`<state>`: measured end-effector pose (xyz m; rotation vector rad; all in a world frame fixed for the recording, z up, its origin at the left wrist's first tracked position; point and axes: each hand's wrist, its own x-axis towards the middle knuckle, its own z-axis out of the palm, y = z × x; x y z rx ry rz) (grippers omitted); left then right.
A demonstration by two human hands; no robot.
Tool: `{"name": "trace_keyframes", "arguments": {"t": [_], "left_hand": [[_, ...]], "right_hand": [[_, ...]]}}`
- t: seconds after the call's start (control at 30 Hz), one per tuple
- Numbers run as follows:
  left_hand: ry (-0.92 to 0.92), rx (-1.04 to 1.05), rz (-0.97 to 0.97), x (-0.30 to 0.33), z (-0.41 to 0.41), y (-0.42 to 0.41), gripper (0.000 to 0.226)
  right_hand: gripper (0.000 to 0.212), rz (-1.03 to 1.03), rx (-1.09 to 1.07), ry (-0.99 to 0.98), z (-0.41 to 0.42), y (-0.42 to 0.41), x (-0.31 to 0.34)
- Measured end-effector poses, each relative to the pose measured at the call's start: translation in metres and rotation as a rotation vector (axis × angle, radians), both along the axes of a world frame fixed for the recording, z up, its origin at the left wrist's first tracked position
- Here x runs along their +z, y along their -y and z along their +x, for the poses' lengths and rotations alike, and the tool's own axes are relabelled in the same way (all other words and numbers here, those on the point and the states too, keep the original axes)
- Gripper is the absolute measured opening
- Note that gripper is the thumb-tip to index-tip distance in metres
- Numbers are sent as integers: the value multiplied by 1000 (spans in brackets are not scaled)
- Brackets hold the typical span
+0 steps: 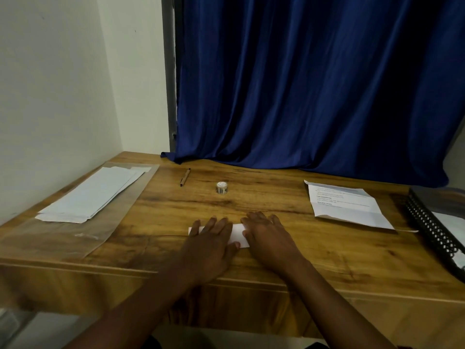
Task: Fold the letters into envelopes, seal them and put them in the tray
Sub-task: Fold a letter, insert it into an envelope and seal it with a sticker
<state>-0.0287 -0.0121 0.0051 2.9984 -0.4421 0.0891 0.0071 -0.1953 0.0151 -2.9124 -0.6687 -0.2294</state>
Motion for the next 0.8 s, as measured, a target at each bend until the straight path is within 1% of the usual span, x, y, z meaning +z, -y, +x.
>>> {"name": "trace_keyframes", "arguments": {"t": [0.07,0.13,0.17,0.23,0.3,0.37,0.4,0.5,0.57,0.67,0.8], "left_hand": [[-37,-15,-4,-4,1,-1,75],[-59,-55,72,-3,3,-6,84],[-73,-73,109,-3,4,-8,82],[-85,-85,126,-4,6,-11,80],[-68,-75,86,-4,5,-11,86],[-69,-63,50,-4,5,-10,74],[-72,-60,52,-4,5,-11,71],[-112,-42,84,1,4,-21,83],[-140,-25,72,4,3,-31,89],[-140,-15,55,6,-1,-39,108],[-148,-31,28,7,-7,-42,112]], "right_hand": [[53,47,59,-7,-9,-14,-1],[54,159,124,-125,-18,-29,-4],[54,197,140,-182,-21,-34,-6],[55,230,140,-218,-20,-36,-9],[61,214,119,-217,-16,-29,-9],[71,150,89,-227,-13,-16,-9],[75,103,74,-227,-11,-8,-9],[80,2,25,-222,-6,17,-7],[82,-16,-17,-236,-2,29,-7],[81,-20,-36,-233,0,34,-9],[80,0,-39,-202,-8,33,-8]]}}
